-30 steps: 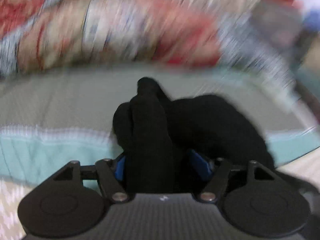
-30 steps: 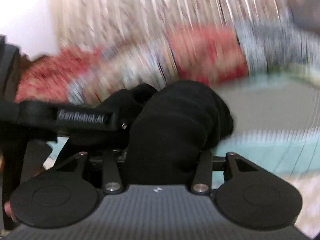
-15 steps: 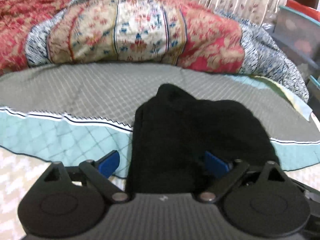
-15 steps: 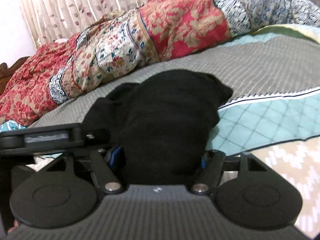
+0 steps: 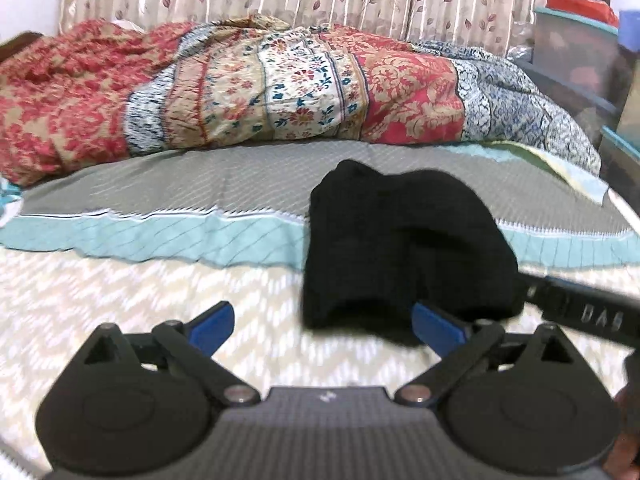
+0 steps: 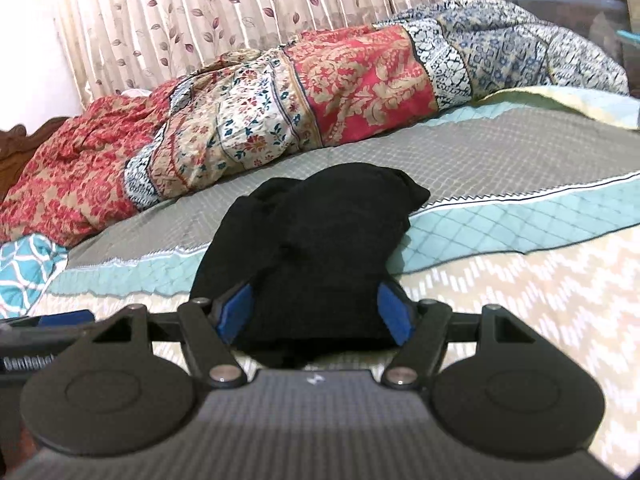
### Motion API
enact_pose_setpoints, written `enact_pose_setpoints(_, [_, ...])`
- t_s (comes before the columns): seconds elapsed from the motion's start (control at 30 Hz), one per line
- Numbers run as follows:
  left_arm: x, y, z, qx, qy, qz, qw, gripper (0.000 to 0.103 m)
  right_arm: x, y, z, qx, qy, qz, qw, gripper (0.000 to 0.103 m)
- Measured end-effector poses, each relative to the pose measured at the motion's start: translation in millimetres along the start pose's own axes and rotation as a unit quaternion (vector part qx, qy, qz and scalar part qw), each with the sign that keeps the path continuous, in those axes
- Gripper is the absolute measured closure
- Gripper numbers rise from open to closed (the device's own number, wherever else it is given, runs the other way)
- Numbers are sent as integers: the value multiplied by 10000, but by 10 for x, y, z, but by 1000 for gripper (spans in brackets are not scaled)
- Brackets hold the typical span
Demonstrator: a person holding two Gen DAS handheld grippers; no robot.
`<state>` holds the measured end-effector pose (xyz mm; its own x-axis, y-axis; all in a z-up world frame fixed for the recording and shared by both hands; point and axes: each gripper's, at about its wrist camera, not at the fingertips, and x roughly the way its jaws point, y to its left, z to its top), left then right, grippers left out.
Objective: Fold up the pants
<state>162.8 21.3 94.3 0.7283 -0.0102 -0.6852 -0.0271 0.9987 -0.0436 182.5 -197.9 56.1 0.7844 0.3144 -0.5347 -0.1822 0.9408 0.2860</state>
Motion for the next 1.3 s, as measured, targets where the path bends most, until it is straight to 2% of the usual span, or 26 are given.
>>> enact_pose_setpoints(0.3, [-602, -6, -583, 50, 224, 240, 9994, 0, -557, 298, -444, -293, 43, -253, 9992, 29])
enact_pose_setpoints(0.43, [-822, -35, -782, 179, 289, 340, 9988, 0, -770, 396, -623, -318, 23, -335, 9989, 21])
enact_pose_setpoints(0.63, [-1120, -132, -1011, 329, 207, 369, 9986, 0, -982, 453, -828, -294, 89, -481, 9984, 21])
enact_pose_setpoints(0.8, [-1134, -243, -1102, 539, 679, 534, 9948, 0, -1092, 468, -969, -231, 198, -645, 9975, 18])
enact_pose_setpoints(0.9, [-1177, -268, -1182, 570, 669, 596, 9943, 0, -1181, 477, -1040, -225, 181, -733, 9969, 14])
enact_pose_setpoints(0.97, [-1212, -264, -1218, 515, 685, 604, 9945, 0, -1257, 500, -1107, -204, 140, -804, 9965, 7])
enact_pose_setpoints(1.1, [-1298, -241, -1271, 455, 644, 689, 9945, 0, -1400, 535, -1220, -176, 113, -813, 9965, 5])
enact_pose_setpoints(1.17, [-1341, -242, -1297, 477, 579, 757, 9943, 0, -1465, 562, -1291, -203, 122, -797, 9965, 0])
enact_pose_setpoints(1.3, [-1383, -217, -1355, 356, 635, 783, 9943, 0, -1584, 617, -1465, -320, 198, -789, 9962, 0])
